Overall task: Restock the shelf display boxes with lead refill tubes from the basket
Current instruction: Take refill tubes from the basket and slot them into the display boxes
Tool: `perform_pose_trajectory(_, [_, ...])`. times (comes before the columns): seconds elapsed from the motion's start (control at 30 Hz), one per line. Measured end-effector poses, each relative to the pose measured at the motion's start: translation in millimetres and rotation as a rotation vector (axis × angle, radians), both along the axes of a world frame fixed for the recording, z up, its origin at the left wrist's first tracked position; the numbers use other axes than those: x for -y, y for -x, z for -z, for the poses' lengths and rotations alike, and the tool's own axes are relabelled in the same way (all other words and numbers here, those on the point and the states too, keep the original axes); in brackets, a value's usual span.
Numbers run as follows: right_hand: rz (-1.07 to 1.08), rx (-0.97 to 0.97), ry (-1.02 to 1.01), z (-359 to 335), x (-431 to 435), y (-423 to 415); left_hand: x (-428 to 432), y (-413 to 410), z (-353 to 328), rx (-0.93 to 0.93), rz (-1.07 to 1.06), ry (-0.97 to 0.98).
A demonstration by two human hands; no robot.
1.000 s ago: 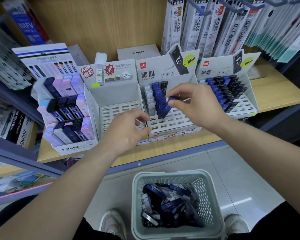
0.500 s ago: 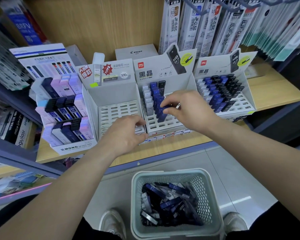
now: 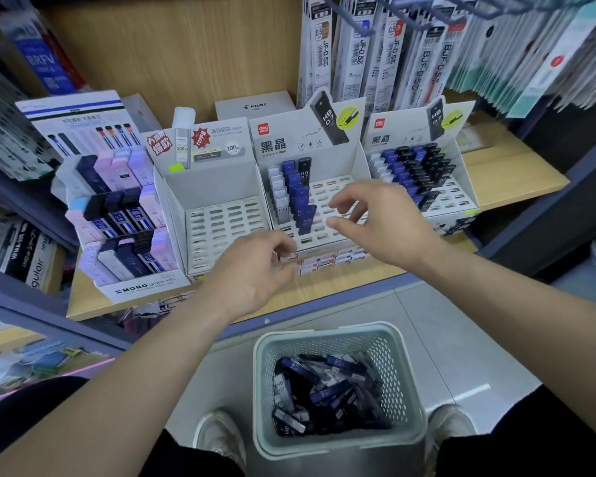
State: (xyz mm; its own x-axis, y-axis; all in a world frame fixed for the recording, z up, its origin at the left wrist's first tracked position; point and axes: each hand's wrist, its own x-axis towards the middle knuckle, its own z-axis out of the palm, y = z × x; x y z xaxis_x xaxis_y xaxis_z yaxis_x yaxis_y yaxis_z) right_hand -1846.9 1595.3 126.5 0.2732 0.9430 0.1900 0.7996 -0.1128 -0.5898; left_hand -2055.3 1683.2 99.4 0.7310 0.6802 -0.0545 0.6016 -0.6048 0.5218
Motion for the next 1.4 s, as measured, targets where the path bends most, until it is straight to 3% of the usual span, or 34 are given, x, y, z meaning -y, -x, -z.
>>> perform_pose_trajectory(0.17, [0.092,-0.097,0.241,44.0,67.8,-19.9,42.3,13.8,41.5,-0.134,0.132,0.139])
perform_pose_trajectory(0.3, [0.126,-0.048,0.520,108.3,124.3,-22.2,74.2,24.3,95.2,-0.297,0.177,0.290])
perform_pose_trajectory(0.43, [0.267,-0.133,0.630,163.3,165.2,-13.6,98.7,19.5,150.9,-0.405,0.156,0.395])
perform_pose_trajectory(0.8, [0.520,-0.405,0.533,254.0,196.5,17.0,122.8,-46.0,273.7,-0.465,0.192,0.455])
perform_pose_trajectory(1.17, [0.555,-0.314,0.475,272.5,195.4,22.5,115.6,-50.9,325.9,-0.509,0.387,0.174])
perform_pose_trajectory(1.4, [0.562,-0.311,0.477,270.1,194.5,23.3,128.5,-47.9,329.7,-0.504,0.346,0.127])
